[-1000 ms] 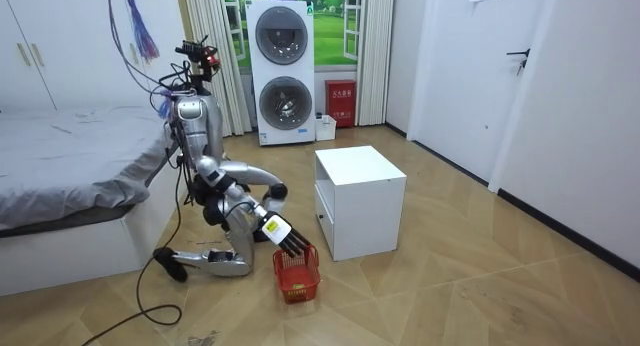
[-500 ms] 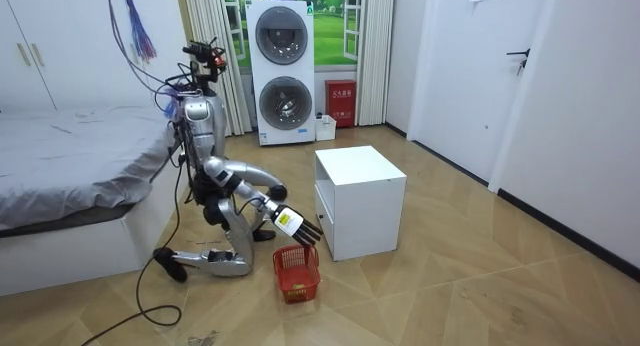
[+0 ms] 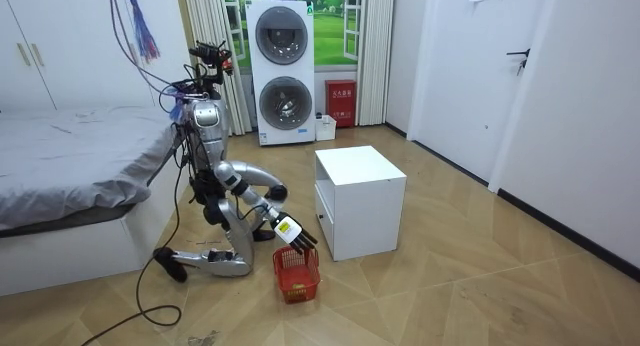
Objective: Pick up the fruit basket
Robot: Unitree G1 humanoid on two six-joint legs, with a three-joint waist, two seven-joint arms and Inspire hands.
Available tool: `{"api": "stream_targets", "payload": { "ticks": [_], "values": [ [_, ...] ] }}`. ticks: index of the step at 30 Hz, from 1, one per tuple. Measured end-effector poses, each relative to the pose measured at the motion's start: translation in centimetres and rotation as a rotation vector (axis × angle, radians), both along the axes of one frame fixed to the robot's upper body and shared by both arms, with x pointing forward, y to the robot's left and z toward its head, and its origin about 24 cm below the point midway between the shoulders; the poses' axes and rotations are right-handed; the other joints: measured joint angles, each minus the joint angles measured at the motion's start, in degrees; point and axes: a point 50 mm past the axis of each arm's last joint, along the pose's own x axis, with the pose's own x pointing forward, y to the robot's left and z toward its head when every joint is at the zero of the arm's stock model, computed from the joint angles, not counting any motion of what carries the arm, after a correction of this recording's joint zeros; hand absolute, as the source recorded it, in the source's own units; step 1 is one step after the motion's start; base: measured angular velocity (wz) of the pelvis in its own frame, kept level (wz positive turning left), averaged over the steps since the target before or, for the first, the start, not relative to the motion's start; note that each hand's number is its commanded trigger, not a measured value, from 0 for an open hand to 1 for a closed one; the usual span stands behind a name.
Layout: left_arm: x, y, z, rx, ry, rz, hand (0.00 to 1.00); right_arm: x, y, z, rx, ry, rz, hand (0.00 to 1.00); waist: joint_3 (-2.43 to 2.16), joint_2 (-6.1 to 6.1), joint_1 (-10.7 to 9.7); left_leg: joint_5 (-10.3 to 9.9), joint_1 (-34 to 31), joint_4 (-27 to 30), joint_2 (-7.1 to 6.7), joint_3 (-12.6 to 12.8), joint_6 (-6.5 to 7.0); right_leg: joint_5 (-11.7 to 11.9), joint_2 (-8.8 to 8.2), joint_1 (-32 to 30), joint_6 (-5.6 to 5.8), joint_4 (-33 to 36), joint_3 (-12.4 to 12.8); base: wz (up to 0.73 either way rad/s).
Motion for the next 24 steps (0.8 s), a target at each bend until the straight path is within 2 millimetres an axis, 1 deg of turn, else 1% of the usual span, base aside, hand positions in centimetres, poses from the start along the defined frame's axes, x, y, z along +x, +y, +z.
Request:
{"api": "stream_targets", "payload": {
  "ticks": [2,3,4,7,8,10,13,16,20,24],
  "values": [
    [0.0,0.0,0.0,0.000,0.001,-0.005,0.00,0.0,-0.7,0.2,-0.019,0.001,-0.002,0.00,0.01,0.11,1.50,0.00,-0.81,-0.05,0.10,0.10,0.00,-0.01,-0.06,-0.90,0.02,0.27,-0.08,0.02],
    [0.1,-0.1,0.0,-0.001,0.001,-0.007,0.00,0.0,-0.9,0.3,-0.025,0.003,-0.001,0.00,0.09,0.20,1.82,0.00,-1.06,-0.07,0.11,0.11,0.00,-0.01,-0.06,-1.12,0.03,0.36,-0.16,0.08],
    [-0.1,-0.1,0.0,-0.002,0.009,-0.020,0.00,-0.1,-1.2,0.3,-0.032,0.010,0.001,0.00,0.05,0.32,2.18,0.12,-1.60,-0.08,0.12,0.15,0.08,-0.02,-0.10,-1.56,0.04,0.46,-0.40,0.11],
    [-0.4,-0.3,-0.1,-0.009,0.016,-0.004,0.00,-1.0,-1.5,-0.4,-0.020,0.055,-0.018,0.00,0.31,0.69,3.38,0.37,-2.18,-0.05,0.06,0.32,0.39,-0.03,-0.29,-1.80,0.07,0.45,-0.87,0.09],
    [-0.4,-0.4,-0.2,-0.014,0.015,0.007,0.00,-1.3,-1.7,-0.6,-0.017,0.072,-0.030,0.00,0.49,1.15,3.55,0.49,-2.39,0.01,0.05,0.38,0.61,-0.03,-0.33,-1.80,0.07,0.45,-1.07,0.07],
    [-0.9,-0.5,-0.2,-0.020,0.022,0.021,0.00,-1.6,-1.9,-0.8,0.009,0.078,-0.054,0.00,0.70,1.91,3.67,0.62,-2.65,0.06,0.05,0.52,0.84,-0.08,-0.46,-2.00,0.17,0.57,-1.07,0.03],
    [-1.6,-0.5,-0.3,-0.019,0.037,0.034,0.00,-1.9,-2.1,-1.0,0.045,0.086,-0.084,0.00,0.52,2.36,3.55,0.67,-3.10,-0.07,0.06,0.94,0.92,-0.13,-0.83,-2.79,0.26,0.79,-0.65,0.00],
    [-1.6,-0.6,-0.3,-0.021,0.037,0.034,0.00,-2.1,-2.7,-0.9,0.053,0.084,-0.106,0.00,0.36,2.67,3.58,0.71,-3.70,-0.07,0.07,1.04,0.95,-0.14,-0.88,-3.45,0.28,0.86,-0.57,0.00],
    [-1.6,-0.7,-0.3,-0.026,0.036,0.031,0.00,-2.2,-3.5,-0.7,0.034,0.090,-0.114,0.00,0.37,2.65,3.54,0.74,-3.74,-0.33,0.14,1.52,1.01,-0.14,-1.33,-3.86,0.29,0.85,-0.21,0.00],
    [-1.6,-0.8,-0.3,-0.028,0.038,0.032,0.00,-2.6,-3.7,-0.9,0.036,0.108,-0.116,0.00,0.38,2.62,3.54,0.79,-3.77,-0.53,0.40,1.70,0.93,-0.26,-1.39,-4.54,0.53,1.01,0.04,-0.01]
  ]
}}
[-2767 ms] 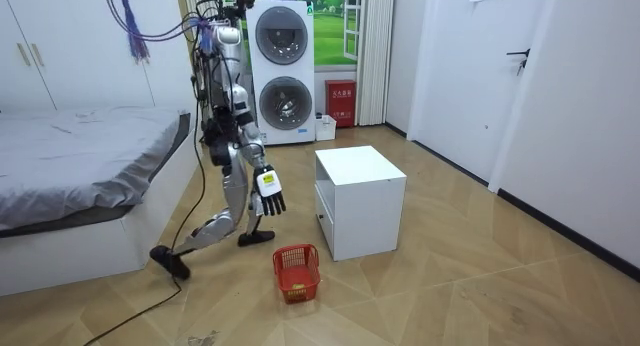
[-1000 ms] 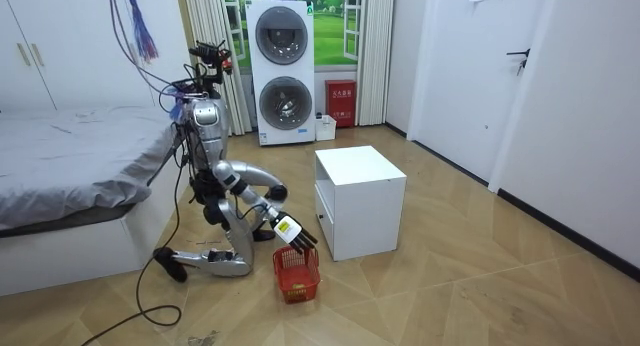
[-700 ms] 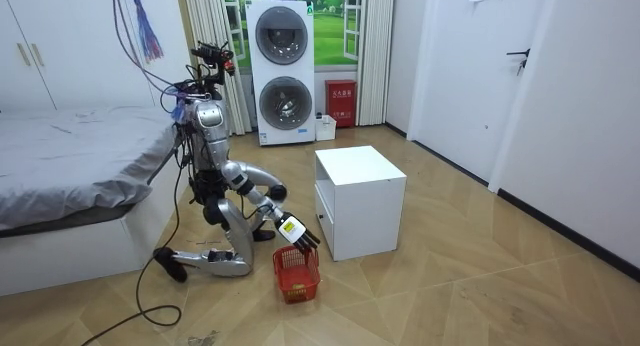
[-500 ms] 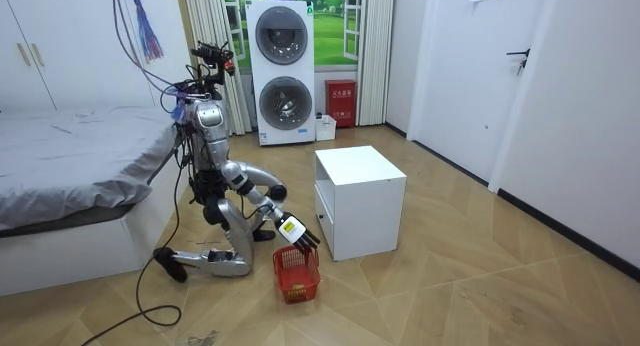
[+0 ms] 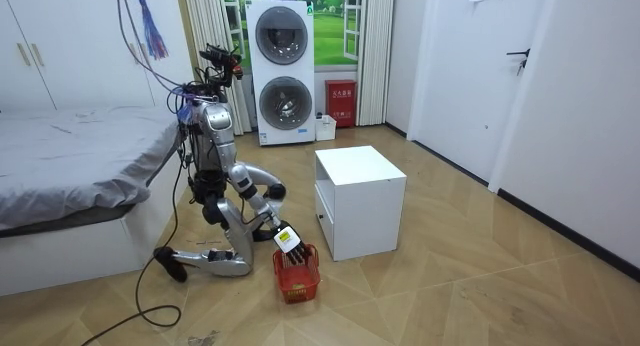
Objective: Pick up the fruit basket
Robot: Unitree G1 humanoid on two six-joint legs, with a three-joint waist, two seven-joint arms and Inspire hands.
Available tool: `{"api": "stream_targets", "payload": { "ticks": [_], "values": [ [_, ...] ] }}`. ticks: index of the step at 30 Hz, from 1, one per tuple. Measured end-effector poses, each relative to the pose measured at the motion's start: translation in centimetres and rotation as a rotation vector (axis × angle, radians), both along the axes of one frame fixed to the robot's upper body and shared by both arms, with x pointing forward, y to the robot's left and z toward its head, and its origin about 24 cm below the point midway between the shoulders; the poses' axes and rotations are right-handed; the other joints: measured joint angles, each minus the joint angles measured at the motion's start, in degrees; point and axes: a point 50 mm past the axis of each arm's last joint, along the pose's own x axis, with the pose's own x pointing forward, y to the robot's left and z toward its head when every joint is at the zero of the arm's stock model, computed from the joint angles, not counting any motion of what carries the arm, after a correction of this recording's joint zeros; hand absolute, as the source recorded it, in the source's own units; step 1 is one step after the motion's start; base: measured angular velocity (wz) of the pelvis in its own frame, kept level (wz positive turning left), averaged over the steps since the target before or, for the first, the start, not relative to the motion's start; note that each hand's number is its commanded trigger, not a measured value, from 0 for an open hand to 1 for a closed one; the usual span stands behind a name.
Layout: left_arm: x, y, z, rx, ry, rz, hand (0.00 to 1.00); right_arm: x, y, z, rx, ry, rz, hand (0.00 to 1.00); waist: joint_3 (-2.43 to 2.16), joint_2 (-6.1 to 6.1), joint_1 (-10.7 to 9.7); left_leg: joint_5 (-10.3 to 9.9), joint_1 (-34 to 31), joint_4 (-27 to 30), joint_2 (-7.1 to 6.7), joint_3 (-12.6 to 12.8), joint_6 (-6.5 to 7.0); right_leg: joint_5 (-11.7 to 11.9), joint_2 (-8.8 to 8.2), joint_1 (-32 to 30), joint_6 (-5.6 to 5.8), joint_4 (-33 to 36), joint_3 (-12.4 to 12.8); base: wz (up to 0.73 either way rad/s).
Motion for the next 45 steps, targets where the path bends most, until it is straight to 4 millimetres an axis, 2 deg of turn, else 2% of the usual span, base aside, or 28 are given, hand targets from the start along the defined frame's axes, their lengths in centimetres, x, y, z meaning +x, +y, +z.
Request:
{"api": "stream_targets", "payload": {
  "ticks": [4,12,20,21,22,23,30,45],
  "values": [
    [-0.1,-0.1,0.0,-0.020,0.005,0.013,0.00,-0.3,-0.1,-0.2,0.007,0.016,0.000,0.00,0.03,-0.06,0.00,0.24,-0.40,-0.09,0.71,0.24,-0.10,-0.04,0.16,-0.68,0.07,0.56,0.35,-0.03],
    [-0.5,-0.1,-0.1,-0.045,0.020,0.071,0.00,-0.9,-0.9,-0.3,0.020,0.041,-0.039,0.00,-0.12,0.22,0.35,0.62,-1.07,-0.21,0.74,0.46,0.02,-0.05,0.05,-1.40,0.10,0.84,0.39,0.00],
    [-0.8,-0.2,-0.1,-0.049,0.022,0.094,0.00,-1.0,-1.7,-0.1,0.032,0.047,-0.036,0.00,-0.14,0.82,1.71,0.90,-1.24,-0.36,0.93,0.90,0.14,-0.08,-0.24,-2.22,0.16,1.29,0.80,0.00],
    [-0.8,-0.2,-0.1,-0.050,0.022,0.098,0.00,-1.0,-1.7,0.0,0.032,0.046,-0.037,0.14,-0.14,0.87,1.70,0.96,-1.24,-0.40,0.92,0.95,0.11,-0.08,-0.28,-2.26,0.16,1.37,0.81,-0.03],
    [-0.8,-0.2,-0.1,-0.051,0.021,0.105,0.00,-1.0,-1.7,-0.1,0.035,0.047,-0.038,0.82,-0.14,0.92,1.68,1.09,-1.25,-0.49,0.91,1.00,0.06,-0.10,-0.34,-2.26,0.21,1.47,0.75,0.00],
    [-0.8,-0.2,-0.1,-0.052,0.020,0.107,0.00,-1.0,-1.7,-0.1,0.037,0.049,-0.038,1.00,-0.10,0.85,1.66,1.25,-1.28,-0.60,0.88,1.06,0.03,-0.15,-0.42,-2.23,0.31,1.58,0.71,0.00],
    [-0.9,-0.4,-0.2,-0.068,0.028,0.089,0.00,-1.5,-2.0,-0.3,0.045,0.069,-0.061,1.00,-0.01,0.70,1.71,1.82,-1.34,-1.18,0.82,1.39,-0.13,-0.19,-0.87,-2.88,0.38,2.00,1.09,0.02],
    [-0.6,-0.6,-0.2,-0.082,0.023,0.079,0.00,-0.8,-2.2,0.2,0.055,0.050,-0.053,1.00,0.04,0.61,1.54,2.34,-2.05,-1.62,1.10,1.71,-0.41,-0.29,-0.98,-3.90,0.57,2.56,1.59,0.00]
  ]
}}
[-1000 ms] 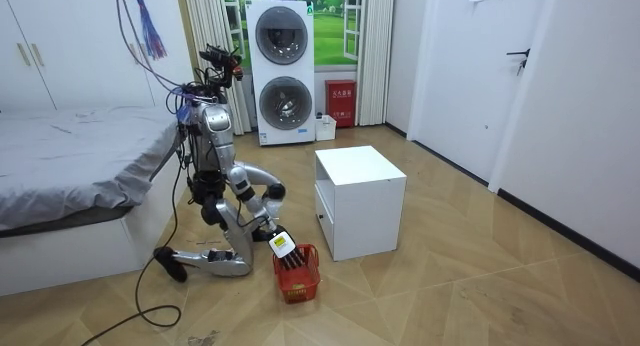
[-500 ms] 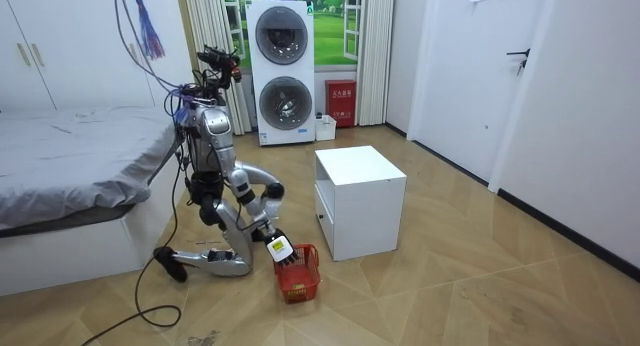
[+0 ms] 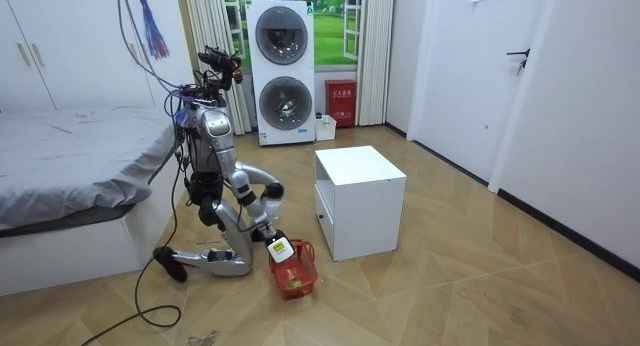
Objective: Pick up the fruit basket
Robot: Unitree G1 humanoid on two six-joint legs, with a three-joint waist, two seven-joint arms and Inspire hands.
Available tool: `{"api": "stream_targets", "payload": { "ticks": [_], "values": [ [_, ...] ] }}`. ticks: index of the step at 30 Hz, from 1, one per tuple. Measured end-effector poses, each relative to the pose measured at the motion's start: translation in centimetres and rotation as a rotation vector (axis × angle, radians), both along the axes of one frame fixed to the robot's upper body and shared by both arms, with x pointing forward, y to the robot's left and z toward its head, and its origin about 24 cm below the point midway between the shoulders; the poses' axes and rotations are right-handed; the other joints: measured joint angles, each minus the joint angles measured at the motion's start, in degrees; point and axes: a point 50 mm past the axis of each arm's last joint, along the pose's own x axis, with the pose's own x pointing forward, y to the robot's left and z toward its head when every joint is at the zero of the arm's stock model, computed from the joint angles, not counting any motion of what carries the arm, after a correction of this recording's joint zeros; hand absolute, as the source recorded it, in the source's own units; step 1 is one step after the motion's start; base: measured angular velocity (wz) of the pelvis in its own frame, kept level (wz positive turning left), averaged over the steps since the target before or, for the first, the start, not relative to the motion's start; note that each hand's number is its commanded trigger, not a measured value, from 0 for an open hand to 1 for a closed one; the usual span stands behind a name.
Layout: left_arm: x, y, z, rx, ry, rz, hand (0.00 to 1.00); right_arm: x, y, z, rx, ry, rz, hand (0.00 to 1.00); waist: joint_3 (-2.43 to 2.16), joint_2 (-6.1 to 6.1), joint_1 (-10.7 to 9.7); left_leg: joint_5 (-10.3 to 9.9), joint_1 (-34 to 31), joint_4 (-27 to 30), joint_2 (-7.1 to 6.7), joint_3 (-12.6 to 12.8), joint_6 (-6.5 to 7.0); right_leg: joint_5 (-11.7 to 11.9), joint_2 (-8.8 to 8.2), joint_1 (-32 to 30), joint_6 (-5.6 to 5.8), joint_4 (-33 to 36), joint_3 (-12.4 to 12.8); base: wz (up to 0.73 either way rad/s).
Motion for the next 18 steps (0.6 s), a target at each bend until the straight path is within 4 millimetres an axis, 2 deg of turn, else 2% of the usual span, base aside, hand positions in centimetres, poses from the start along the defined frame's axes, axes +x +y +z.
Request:
{"api": "stream_targets", "payload": {
  "ticks": [15,18],
  "values": [
    [0.00,-0.15,-0.05,-0.039,0.012,0.006,0.00,-0.84,-0.03,-0.51,0.009,0.043,-0.005,1.00,0.11,-0.32,0.11,0.22,0.33,0.42,0.17,-0.07,0.42,-0.04,0.19,0.65,0.05,0.26,0.12,0.00],
    [0.06,0.01,-0.01,-0.035,0.007,0.017,0.00,-0.82,0.04,-0.53,0.008,0.044,0.000,1.00,0.26,-0.66,0.12,0.25,0.52,0.77,0.57,-0.08,0.56,-0.07,0.58,0.88,0.01,0.40,0.42,-0.06]
  ]
}}
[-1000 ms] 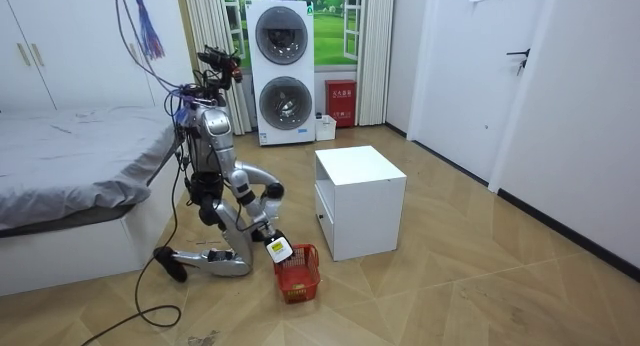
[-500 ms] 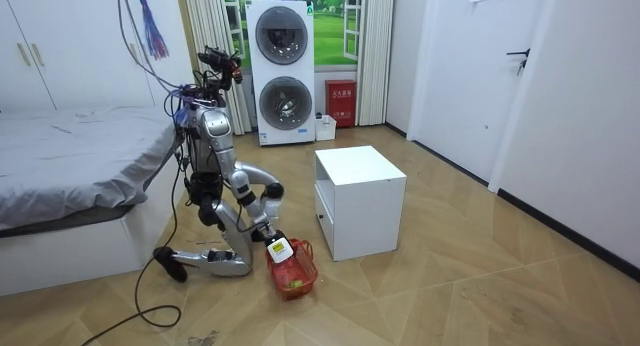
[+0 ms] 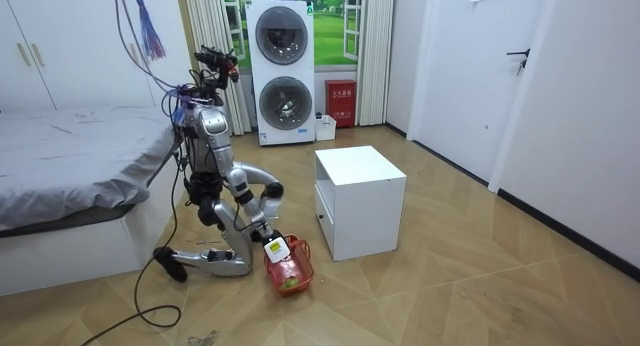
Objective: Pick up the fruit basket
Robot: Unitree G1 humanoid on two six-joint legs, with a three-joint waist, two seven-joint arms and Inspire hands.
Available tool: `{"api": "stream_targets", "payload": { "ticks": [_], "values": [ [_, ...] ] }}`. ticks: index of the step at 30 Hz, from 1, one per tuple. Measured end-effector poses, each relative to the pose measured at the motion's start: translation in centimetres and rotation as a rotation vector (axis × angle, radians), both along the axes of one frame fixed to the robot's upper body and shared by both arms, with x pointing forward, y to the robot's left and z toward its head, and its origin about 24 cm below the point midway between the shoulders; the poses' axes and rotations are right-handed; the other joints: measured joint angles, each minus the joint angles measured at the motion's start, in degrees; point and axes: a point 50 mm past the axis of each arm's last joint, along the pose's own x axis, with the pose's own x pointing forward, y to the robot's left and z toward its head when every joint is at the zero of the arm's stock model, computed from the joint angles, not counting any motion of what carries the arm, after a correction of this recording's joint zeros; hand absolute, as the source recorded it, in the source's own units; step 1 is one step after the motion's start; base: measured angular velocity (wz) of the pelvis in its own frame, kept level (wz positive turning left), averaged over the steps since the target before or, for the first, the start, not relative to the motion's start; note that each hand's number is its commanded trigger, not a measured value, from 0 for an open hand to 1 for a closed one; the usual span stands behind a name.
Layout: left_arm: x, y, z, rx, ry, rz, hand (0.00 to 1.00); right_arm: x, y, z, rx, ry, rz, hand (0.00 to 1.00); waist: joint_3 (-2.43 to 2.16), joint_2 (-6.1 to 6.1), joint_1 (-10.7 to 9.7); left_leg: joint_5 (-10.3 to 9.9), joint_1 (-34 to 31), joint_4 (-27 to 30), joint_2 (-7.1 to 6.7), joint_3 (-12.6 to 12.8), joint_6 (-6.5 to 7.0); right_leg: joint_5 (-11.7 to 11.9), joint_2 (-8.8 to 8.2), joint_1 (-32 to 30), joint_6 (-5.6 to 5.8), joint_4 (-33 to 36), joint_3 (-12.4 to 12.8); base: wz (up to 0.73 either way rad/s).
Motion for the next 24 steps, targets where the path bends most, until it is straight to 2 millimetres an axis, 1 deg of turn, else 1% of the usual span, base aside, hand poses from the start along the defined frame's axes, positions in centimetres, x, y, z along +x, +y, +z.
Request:
{"api": "stream_targets", "payload": {
  "ticks": [1,2,3,4,6,7,8,9,10,11,12,13,14,15,16,17,18,19,20,21,22,23,24],
  "values": [
    [0.0,0.1,0.0,0.003,-0.001,-0.002,0.00,0.0,0.1,0.0,0.000,0.000,0.005,1.00,0.24,-0.42,0.05,-0.03,0.46,0.05,0.12,-0.01,0.05,0.00,0.13,0.45,0.00,-0.03,0.12,-0.05],
    [0.1,0.1,0.0,0.004,-0.003,-0.002,0.00,0.0,0.1,0.0,-0.001,0.001,0.007,1.00,0.27,-0.86,0.04,-0.05,0.81,0.05,0.14,-0.04,0.08,0.00,0.18,0.82,0.00,-0.06,0.12,-0.04],
    [0.2,0.1,0.0,0.004,-0.004,-0.002,0.00,0.1,0.1,0.0,-0.003,0.001,0.010,1.00,0.25,-1.04,0.04,-0.05,0.93,0.06,0.14,-0.11,0.07,0.00,0.25,0.96,0.00,-0.06,0.09,0.00],
    [0.5,0.1,0.1,0.006,-0.007,-0.009,0.00,0.3,0.1,0.1,-0.005,-0.006,0.017,1.00,0.32,-1.39,0.03,-0.06,1.22,0.22,0.16,-0.40,0.05,0.00,0.58,1.39,0.00,-0.04,-0.03,0.00],
    [1.2,0.2,0.1,0.008,-0.023,-0.001,0.00,0.7,0.3,0.3,-0.003,-0.024,0.027,1.00,0.32,-1.75,-0.03,-0.07,1.42,0.65,0.24,-1.03,0.02,0.00,1.26,1.98,0.00,-0.05,-0.27,-0.05],
    [2.2,0.3,0.2,0.009,-0.054,0.015,0.00,1.1,0.7,0.4,0.002,-0.043,0.038,1.00,0.33,-2.19,-0.07,-0.13,1.68,0.87,0.27,-1.43,-0.10,-0.04,1.61,2.41,-0.08,-0.06,-0.26,-0.08],
    [2.7,0.4,0.3,0.012,-0.072,0.029,0.00,1.8,1.0,0.7,0.007,-0.069,0.053,1.00,0.23,-2.78,-0.10,-0.13,1.75,0.91,0.20,-1.56,-0.10,-0.08,1.68,2.55,-0.18,-0.07,-0.20,-0.06],
    [3.2,0.4,0.4,0.013,-0.086,0.035,0.00,2.1,1.1,0.8,0.008,-0.083,0.062,1.00,0.26,-3.07,-0.14,-0.13,1.78,0.98,0.19,-1.61,-0.10,-0.09,1.75,2.68,-0.20,-0.09,-0.21,-0.03],
    [4.3,0.4,0.6,0.014,-0.121,0.041,0.00,2.6,1.3,1.1,0.005,-0.107,0.071,1.00,0.13,-3.20,-0.25,-0.16,1.93,1.21,0.18,-1.81,-0.04,-0.10,1.99,3.03,-0.22,-0.24,-0.24,0.00],
    [5.5,0.5,0.8,0.016,-0.149,0.036,0.00,3.0,1.5,1.3,0.000,-0.118,0.079,1.00,0.16,-3.30,-0.27,-0.28,2.14,1.76,0.15,-2.31,0.19,-0.10,2.45,3.78,-0.22,-0.56,-0.61,-0.03],
    [6.0,0.5,0.9,0.018,-0.159,0.033,0.00,3.1,1.6,1.4,-0.003,-0.123,0.079,1.00,0.14,-3.24,-0.52,-0.36,2.19,2.15,0.14,-2.65,0.36,-0.10,2.81,4.24,-0.22,-0.81,-0.77,-0.05],
    [6.8,0.6,1.0,0.021,-0.179,0.036,0.00,3.4,1.8,1.5,-0.010,-0.134,0.081,1.00,0.12,-3.04,-0.29,-0.53,2.47,2.86,0.14,-3.20,0.70,-0.10,3.49,5.11,-0.21,-1.48,-1.04,0.00],
    [7.5,0.9,1.3,0.026,-0.199,0.045,0.00,3.6,1.9,1.6,-0.015,-0.141,0.091,1.00,0.11,-3.09,-0.47,-0.72,3.09,2.98,-0.01,-3.31,1.07,-0.23,4.16,5.80,-0.22,-2.49,-0.98,0.00],
    [7.8,1.0,1.4,0.029,-0.208,0.048,0.00,3.6,2.0,1.6,-0.020,-0.141,0.096,1.00,0.09,-2.95,-0.51,-0.89,3.52,2.80,0.17,-3.32,1.44,-0.30,4.78,6.08,-0.13,-3.36,-0.75,-0.06],
    [8.3,1.0,1.5,0.032,-0.225,0.049,0.00,3.7,2.0,1.7,-0.029,-0.139,0.107,1.00,-0.01,-2.50,-0.38,-1.13,4.44,1.50,0.63,-3.53,1.89,-0.30,6.27,5.99,-0.07,-5.71,-0.01,-0.15],
    [8.6,0.8,1.6,0.029,-0.240,0.045,0.00,3.9,2.1,1.9,-0.032,-0.146,0.116,1.00,0.04,-1.53,-0.46,-1.15,5.92,-1.25,1.08,-4.06,1.93,-0.29,7.69,5.85,-0.08,-9.96,0.43,-0.21],
    [8.7,0.7,1.6,0.026,-0.247,0.043,0.00,4.0,2.1,1.9,-0.030,-0.147,0.117,1.00,-0.04,-1.10,-0.47,-1.15,6.97,-3.27,1.31,-4.26,1.93,-0.29,8.11,5.87,-0.09,-12.74,0.56,-0.36],
    [8.6,0.7,1.6,0.022,-0.250,0.050,0.00,4.1,2.3,1.9,-0.024,-0.145,0.118,1.00,-0.28,-0.56,-0.21,-1.06,9.83,-8.00,1.98,-4.36,1.89,-0.25,8.46,6.29,-0.06,-19.48,1.28,-0.55],
    [8.0,0.8,1.5,0.024,-0.246,0.077,0.00,4.1,2.6,1.8,-0.017,-0.145,0.120,1.00,-0.62,-0.04,-0.22,-0.45,13.39,-13.59,2.32,-4.30,1.92,0.15,8.27,7.93,0.15,-28.07,1.45,-0.58],
    [7.6,0.9,1.5,0.028,-0.240,0.092,0.00,3.9,2.8,1.7,-0.014,-0.146,0.122,1.00,-0.83,0.06,-0.47,0.00,15.44,-16.67,2.29,-4.18,2.00,0.82,8.27,9.06,0.32,-32.68,1.56,-0.51],
    [6.6,1.3,1.4,0.043,-0.221,0.129,0.00,3.7,3.1,1.6,-0.006,-0.153,0.130,1.00,-1.04,-0.03,-0.63,1.22,19.92,-23.53,2.16,-3.59,2.37,4.49,8.31,10.87,0.65,-41.13,1.85,-0.43],
    [5.8,1.5,1.3,0.064,-0.211,0.174,0.00,3.3,3.4,1.5,-0.010,-0.152,0.138,1.00,-1.12,-0.08,-0.71,2.55,24.92,-30.35,2.06,-3.06,2.76,11.44,8.32,12.19,1.23,-47.72,1.97,-0.40],
    [5.4,1.7,1.2,0.074,-0.204,0.191,0.00,2.9,3.5,1.3,-0.014,-0.148,0.139,1.00,-1.20,-0.06,-0.73,3.26,27.50,-33.98,1.99,-2.88,2.97,15.91,8.29,12.87,1.15,-50.81,1.93,-0.34]
  ]
}}
